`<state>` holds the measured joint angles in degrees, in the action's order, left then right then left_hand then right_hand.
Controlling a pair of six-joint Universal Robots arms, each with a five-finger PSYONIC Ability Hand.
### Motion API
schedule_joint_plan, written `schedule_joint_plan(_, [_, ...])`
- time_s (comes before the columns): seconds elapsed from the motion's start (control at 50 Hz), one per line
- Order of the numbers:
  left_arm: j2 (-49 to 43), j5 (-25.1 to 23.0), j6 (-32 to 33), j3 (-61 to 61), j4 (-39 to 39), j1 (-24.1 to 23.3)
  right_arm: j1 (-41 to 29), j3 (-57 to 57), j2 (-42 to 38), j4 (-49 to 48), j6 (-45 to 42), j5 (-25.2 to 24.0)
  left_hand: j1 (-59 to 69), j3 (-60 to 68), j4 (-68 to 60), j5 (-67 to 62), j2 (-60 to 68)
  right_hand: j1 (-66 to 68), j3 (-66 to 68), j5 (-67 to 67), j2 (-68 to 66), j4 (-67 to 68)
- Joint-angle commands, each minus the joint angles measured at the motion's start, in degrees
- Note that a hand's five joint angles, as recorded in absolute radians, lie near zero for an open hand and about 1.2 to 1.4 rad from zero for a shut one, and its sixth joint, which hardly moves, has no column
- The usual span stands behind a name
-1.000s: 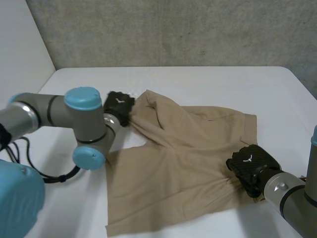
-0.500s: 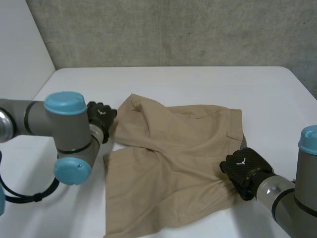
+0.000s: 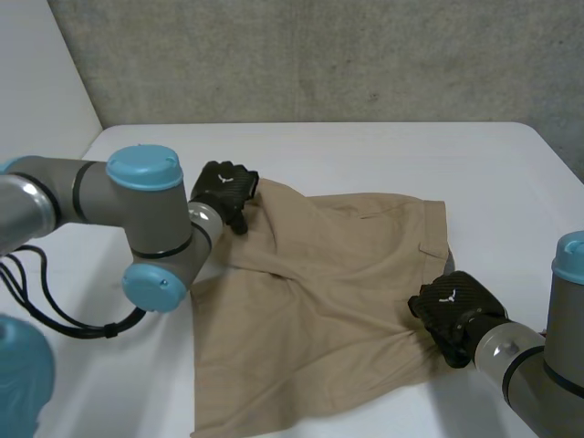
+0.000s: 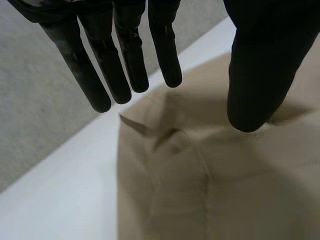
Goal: Fold the shorts.
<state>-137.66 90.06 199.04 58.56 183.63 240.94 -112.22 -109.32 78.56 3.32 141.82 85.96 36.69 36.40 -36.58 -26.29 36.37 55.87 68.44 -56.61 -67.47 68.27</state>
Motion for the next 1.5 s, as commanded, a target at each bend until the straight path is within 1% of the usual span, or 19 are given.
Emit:
schedule_joint_plan(0.02, [-6.4, -0.3, -0.1, -7.0, -9.6, 1.5, 0.2, -0.2, -0.1, -0.2, 0.0, 0.0, 4.3, 4.6, -4.4, -4.7, 4.6, 24.1, 11.6, -13.4, -12.5, 11.7])
schedule_joint_plan(0.1, [-7.2, -0.5, -0.1, -7.5, -11.5, 2.7, 0.3, -0.2, -0.2, -0.4, 0.0, 0.0, 4.1, 4.4, -4.3, -4.5, 4.5, 24.1, 11.6, -13.4, -12.5, 11.7])
schedule_joint_plan(0.28, [-6.7, -0.1, -0.4, -7.0, -13.1, 2.9, 0.1, -0.2, -0.2, -0.5, 0.0, 0.0, 4.3, 4.6, -4.4, -4.7, 4.6, 24.1, 11.6, -13.4, -12.5, 11.7])
schedule_joint_plan(0.36, [-6.7, -0.1, -0.4, -6.9, -13.6, 2.9, 0.2, -0.2, -0.2, -0.5, 0.0, 0.0, 7.5, 7.8, -7.6, -7.9, 7.8, 24.1, 11.6, -13.4, -12.5, 11.7])
schedule_joint_plan(0.4, [-6.7, 0.0, -0.5, -6.8, -13.7, 2.9, 0.2, -0.2, -0.2, -0.6, 0.0, 0.0, 11.9, 12.1, -12.0, -12.2, 12.2, 24.1, 11.6, -13.4, -12.5, 11.7])
schedule_joint_plan(0.46, [-6.7, 0.1, -0.5, -6.8, -13.7, 2.9, 0.2, -0.3, -0.2, -0.6, 0.0, 0.0, 24.0, 24.2, -24.1, -24.4, 24.3, 24.1, 11.6, -13.4, -12.5, 11.7])
schedule_joint_plan(0.52, [-6.7, 0.3, -0.4, -6.9, -13.7, 3.0, 0.2, -0.3, -0.2, -0.7, 0.0, 0.0, 43.2, 43.5, -43.4, -43.6, 43.6, 24.1, 11.6, -13.4, -12.5, 11.7])
schedule_joint_plan(0.6, [-6.7, 2.0, -0.3, -7.3, -13.3, 3.6, 0.2, -0.4, -0.2, -0.7, 0.0, 0.0, 43.3, 43.6, -43.4, -43.7, 43.6, 24.1, 11.6, -13.4, -12.5, 11.7])
schedule_joint_plan(0.72, [-6.4, 8.9, -0.1, -7.6, -12.0, 6.1, 0.2, -0.4, -0.2, -0.7, 0.0, 0.0, 43.3, 43.6, -43.4, -43.7, 43.6, 24.1, 11.6, -13.4, -12.5, 11.7])
schedule_joint_plan(0.78, [-5.8, 10.2, 0.2, -5.7, -11.5, 6.6, 0.1, -0.3, -0.2, -0.7, 0.0, 0.0, 43.3, 43.6, -43.4, -43.7, 43.6, 24.1, 11.6, -13.4, -12.5, 11.7])
schedule_joint_plan(0.96, [-2.1, 10.7, -0.7, 2.2, -8.6, 8.0, -0.2, -0.2, -0.2, -0.7, 0.0, 0.1, 43.3, 43.6, -43.4, -43.7, 43.6, 24.1, 11.6, -13.4, -12.5, 11.7])
schedule_joint_plan(1.08, [-1.8, 11.0, -1.4, 3.4, -8.3, 7.3, -0.5, 0.0, -0.6, -0.6, 0.0, 0.1, 43.3, 43.6, -43.4, -43.7, 43.6, 24.1, 11.6, -13.4, -12.5, 11.7])
schedule_joint_plan(1.14, [-0.5, 10.8, -2.8, 3.5, -8.8, 6.6, -0.5, 0.0, -0.6, -0.6, 0.0, 0.1, 6.5, 6.7, -6.6, -6.8, 6.8, 24.1, 11.6, -13.4, -12.5, 11.7])
schedule_joint_plan(1.16, [0.2, 10.8, -2.9, 3.6, -8.8, 6.5, -0.4, 0.0, -0.6, -0.7, 0.0, 0.1, -2.8, -2.5, 2.7, 2.4, -2.5, 24.1, 11.6, -13.4, -12.5, 11.7])
schedule_joint_plan(1.18, [1.8, 10.8, -3.3, 3.6, -8.8, 6.0, -0.4, 0.0, -0.6, -0.7, 0.0, 0.1, -7.9, -7.6, 7.8, 7.5, -7.6, 24.1, 11.6, -13.4, -12.5, 11.7])
schedule_joint_plan(1.26, [6.2, 10.6, -3.5, 5.2, -8.6, 5.9, -0.4, 0.2, -0.4, -0.8, 0.2, 0.1, -14.7, -14.4, 14.6, 14.3, -14.4, 24.1, 11.6, -13.4, -12.5, 11.7])
schedule_joint_plan(1.38, [13.8, 10.2, -3.6, 11.4, -7.9, 5.3, -0.5, 1.5, -0.3, -1.8, 3.0, 0.0, -16.6, -16.3, 16.4, 16.2, -16.2, 24.1, 11.6, -13.4, -12.5, 11.7])
schedule_joint_plan(1.46, [19.8, 9.9, -3.7, 19.1, -8.0, 2.3, -0.5, 3.2, -0.5, -2.3, 6.7, -0.1, -15.4, -15.1, 15.3, 15.0, -15.1, 24.1, 11.6, -13.4, -12.5, 11.7])
schedule_joint_plan(1.5, [23.2, 9.9, -3.7, 24.6, -8.0, -0.3, -0.4, 4.2, -0.7, -2.7, 8.9, -0.1, -15.0, -14.8, 14.9, 14.6, -14.7, 24.1, 11.6, -13.4, -12.5, 11.7])
